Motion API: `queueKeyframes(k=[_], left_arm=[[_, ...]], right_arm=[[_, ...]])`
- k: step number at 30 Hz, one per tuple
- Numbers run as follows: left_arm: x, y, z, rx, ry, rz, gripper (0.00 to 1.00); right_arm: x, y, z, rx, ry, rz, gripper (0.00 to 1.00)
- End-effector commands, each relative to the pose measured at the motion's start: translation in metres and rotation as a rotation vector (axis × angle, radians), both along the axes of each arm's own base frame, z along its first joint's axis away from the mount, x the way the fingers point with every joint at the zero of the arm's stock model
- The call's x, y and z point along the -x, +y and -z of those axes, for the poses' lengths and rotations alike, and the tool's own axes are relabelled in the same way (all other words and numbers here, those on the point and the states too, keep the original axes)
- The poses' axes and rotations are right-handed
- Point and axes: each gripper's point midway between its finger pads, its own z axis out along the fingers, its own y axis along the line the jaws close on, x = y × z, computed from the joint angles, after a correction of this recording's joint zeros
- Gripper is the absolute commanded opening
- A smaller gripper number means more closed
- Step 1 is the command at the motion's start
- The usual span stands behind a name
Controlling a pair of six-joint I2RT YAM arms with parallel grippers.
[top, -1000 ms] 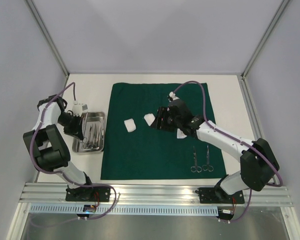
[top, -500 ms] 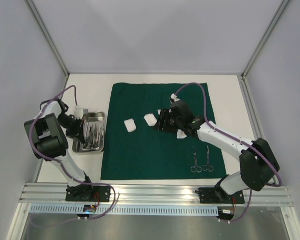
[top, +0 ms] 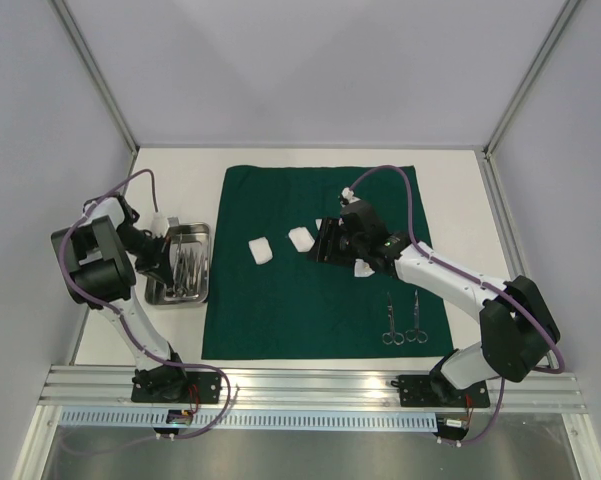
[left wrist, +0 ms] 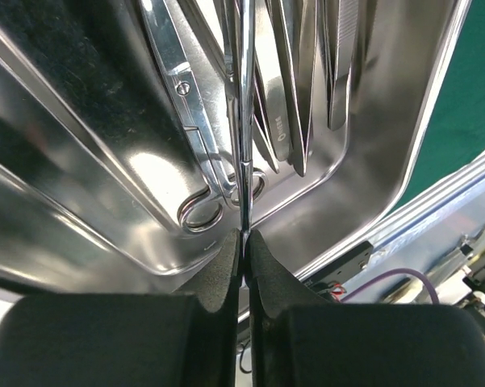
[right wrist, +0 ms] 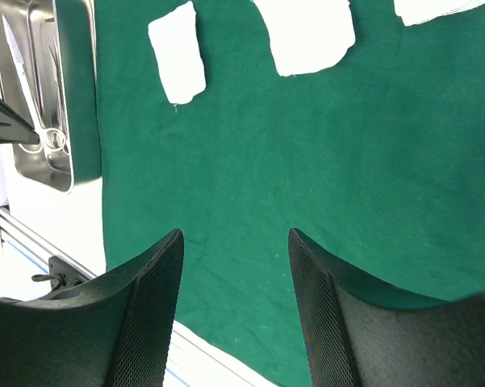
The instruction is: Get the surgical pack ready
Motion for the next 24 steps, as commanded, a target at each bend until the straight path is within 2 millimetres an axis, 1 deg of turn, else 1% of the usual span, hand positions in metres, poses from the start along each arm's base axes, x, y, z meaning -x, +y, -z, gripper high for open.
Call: queueKeyframes(k=[1, 4, 5, 7, 11, 15, 18, 21, 22, 24], left_arm=[[-0.007, 0.002, -0.003, 0.022, -0.030, 0.021, 0.08], [-0.010, 0.003, -0.003, 0.013, -0.031, 0.019, 0.14], [-0.009, 0.003, -0.002, 0.012, -0.029, 0.019, 0.19], [-0.010, 0.004, -0.002, 0.008, -0.025, 0.016, 0.23], [-0.010, 0.006, 0.000, -0.002, -0.020, 0.009, 0.23], [-0.012, 0.007, 0.000, -0.008, -0.017, -0.007, 0.23], [-0.013, 0.007, -0.002, -0.015, -0.028, -0.016, 0.25], [-0.013, 0.007, -0.005, -0.019, -0.034, -0.014, 0.31], [-0.015, 0.008, -0.007, -0.026, -0.044, -0.014, 0.36], [-0.016, 0.009, -0.010, -0.038, -0.055, -0.014, 0.41]], right_arm=[[-0.003, 0.001, -0.008, -0.005, -0.017, -0.003, 0.57], [-0.004, 0.000, -0.008, -0.001, -0.019, 0.001, 0.57], [-0.004, 0.000, -0.009, -0.002, -0.020, 0.001, 0.57], [-0.005, 0.000, -0.010, -0.001, -0.023, 0.002, 0.57], [-0.004, 0.000, -0.011, -0.001, -0.023, 0.001, 0.57], [-0.006, -0.001, -0.018, 0.001, -0.037, 0.004, 0.57], [-0.007, -0.006, -0.022, 0.018, -0.056, 0.014, 0.57], [-0.007, -0.010, -0.024, 0.033, -0.065, 0.019, 0.57], [-0.008, -0.014, -0.026, 0.042, -0.071, 0.020, 0.57], [-0.011, -0.021, -0.027, 0.053, -0.075, 0.038, 0.57]])
